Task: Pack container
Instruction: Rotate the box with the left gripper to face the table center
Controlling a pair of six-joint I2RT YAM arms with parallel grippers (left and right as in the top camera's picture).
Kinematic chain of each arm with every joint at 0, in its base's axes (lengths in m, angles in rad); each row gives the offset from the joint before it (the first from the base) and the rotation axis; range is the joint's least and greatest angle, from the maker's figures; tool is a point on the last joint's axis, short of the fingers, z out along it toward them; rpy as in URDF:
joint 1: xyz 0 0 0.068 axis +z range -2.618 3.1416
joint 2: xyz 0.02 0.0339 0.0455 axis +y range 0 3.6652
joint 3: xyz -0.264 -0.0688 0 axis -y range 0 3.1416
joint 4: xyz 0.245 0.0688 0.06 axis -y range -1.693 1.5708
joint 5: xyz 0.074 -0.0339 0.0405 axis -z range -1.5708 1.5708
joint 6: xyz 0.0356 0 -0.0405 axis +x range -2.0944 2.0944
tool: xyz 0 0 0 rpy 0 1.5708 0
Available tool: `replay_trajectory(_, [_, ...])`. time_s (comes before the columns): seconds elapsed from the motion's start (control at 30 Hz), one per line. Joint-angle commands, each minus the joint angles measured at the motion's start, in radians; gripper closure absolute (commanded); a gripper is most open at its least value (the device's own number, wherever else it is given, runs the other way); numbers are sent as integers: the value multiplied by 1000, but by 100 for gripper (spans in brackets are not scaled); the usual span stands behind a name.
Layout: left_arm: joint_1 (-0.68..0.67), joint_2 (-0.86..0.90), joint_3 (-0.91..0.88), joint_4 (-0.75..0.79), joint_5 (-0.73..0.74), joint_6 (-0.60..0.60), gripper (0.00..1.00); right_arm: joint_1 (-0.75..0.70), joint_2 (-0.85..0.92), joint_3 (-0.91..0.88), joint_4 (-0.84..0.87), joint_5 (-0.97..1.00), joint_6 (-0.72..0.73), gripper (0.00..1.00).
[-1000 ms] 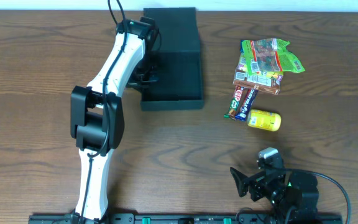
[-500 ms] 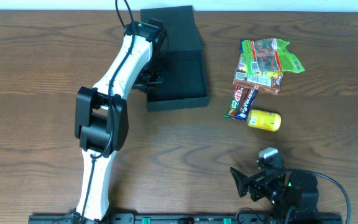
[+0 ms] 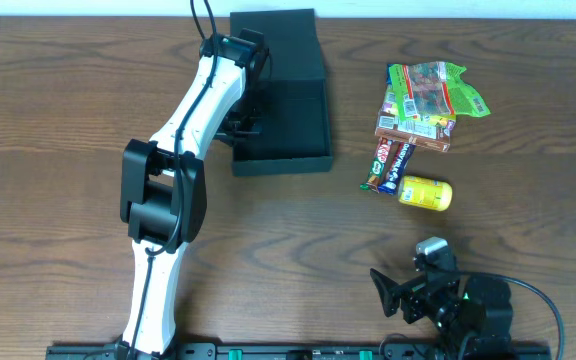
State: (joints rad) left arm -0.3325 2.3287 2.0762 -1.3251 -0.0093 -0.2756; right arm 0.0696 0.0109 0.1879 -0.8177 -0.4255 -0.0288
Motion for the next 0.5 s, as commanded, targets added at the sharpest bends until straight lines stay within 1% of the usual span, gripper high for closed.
replay_trajectory(0.0, [-3, 20, 0, 2, -27, 34, 94, 13, -5, -5, -2, 1, 13, 1])
replay_trajectory(0.03, [-3, 20, 0, 2, -27, 34, 94, 13, -5, -5, -2, 1, 13, 1])
replay_trajectory(0.07, [-3, 20, 0, 2, -27, 33, 92, 13, -5, -5, -2, 1, 13, 1])
replay_trajectory(0.1, [-3, 20, 0, 2, -26, 33, 80, 13, -5, -5, -2, 1, 13, 1])
replay_trajectory(0.13, [-3, 20, 0, 2, -19, 35, 63, 13, -5, -5, -2, 1, 13, 1])
replay_trajectory(0.2, [-3, 15, 3, 12, 0, 66, 46, 13, -5, -5, -2, 1, 13, 1])
replay_trajectory(0.23, [-3, 9, 8, 17, 7, 84, 34, 13, -5, -5, -2, 1, 13, 1])
replay_trajectory(0.27, [-3, 3, 17, 18, 6, 87, 31, 13, -5, -5, -2, 1, 13, 1])
replay_trajectory(0.37, [-2, -33, 77, 22, -4, 98, 28, 13, -5, -5, -2, 1, 13, 1])
replay_trajectory(0.4, [-2, -47, 101, 27, -15, 101, 23, 13, -5, -5, -2, 1, 13, 1])
replay_trajectory(0.47, [-2, -76, 145, 45, -49, 114, 22, 13, -5, -5, -3, 1, 13, 1])
